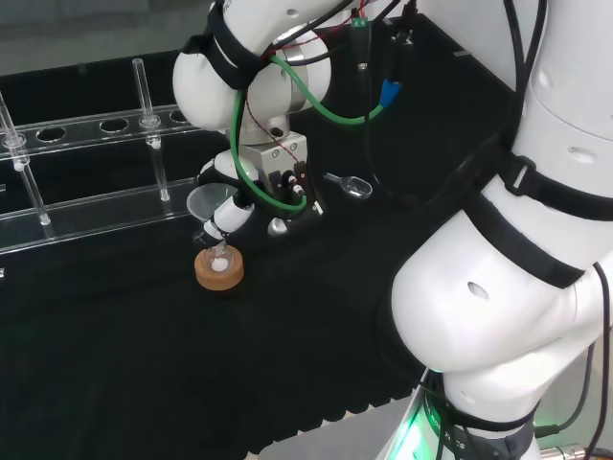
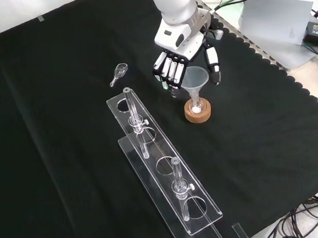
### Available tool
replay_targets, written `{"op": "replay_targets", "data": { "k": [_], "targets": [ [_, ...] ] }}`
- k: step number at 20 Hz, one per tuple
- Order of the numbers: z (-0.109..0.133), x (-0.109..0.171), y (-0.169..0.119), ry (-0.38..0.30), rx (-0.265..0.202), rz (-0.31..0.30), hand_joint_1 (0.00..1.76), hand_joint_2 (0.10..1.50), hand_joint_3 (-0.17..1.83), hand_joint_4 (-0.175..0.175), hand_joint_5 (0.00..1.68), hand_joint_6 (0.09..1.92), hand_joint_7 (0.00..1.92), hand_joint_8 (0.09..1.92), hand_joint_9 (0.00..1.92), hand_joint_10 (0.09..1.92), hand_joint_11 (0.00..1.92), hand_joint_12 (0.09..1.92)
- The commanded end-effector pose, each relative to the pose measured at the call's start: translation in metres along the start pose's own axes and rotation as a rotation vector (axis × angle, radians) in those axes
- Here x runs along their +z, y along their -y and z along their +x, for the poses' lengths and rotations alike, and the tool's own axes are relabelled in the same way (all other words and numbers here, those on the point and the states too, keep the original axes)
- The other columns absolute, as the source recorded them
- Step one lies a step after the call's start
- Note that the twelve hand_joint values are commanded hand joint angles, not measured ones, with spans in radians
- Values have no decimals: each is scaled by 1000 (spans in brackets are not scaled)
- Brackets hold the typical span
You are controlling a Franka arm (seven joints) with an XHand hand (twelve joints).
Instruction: Remove the funnel from the round-bottom flask.
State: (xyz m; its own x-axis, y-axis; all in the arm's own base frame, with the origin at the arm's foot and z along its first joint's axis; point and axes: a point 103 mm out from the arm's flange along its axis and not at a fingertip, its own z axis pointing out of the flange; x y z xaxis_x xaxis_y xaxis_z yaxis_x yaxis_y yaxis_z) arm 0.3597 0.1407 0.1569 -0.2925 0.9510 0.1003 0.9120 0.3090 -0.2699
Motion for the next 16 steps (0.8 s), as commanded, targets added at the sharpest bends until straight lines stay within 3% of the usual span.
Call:
{"op": "replay_targets", "data": {
  "k": [1,10,13,16],
  "targets": [
    [3,-2,-2,-22,-4,-7,694,671,5,3,632,87,726,465,525,641,0,1460],
    [3,-7,-4,-22,-1,-58,744,680,10,24,772,111,892,386,681,538,0,1506],
    [4,-9,-5,-16,-5,-75,777,685,15,48,824,240,1029,328,802,458,0,1563],
    [4,-12,-5,-15,-12,-103,803,686,21,75,821,483,1168,289,893,397,14,1579]
  ]
}}
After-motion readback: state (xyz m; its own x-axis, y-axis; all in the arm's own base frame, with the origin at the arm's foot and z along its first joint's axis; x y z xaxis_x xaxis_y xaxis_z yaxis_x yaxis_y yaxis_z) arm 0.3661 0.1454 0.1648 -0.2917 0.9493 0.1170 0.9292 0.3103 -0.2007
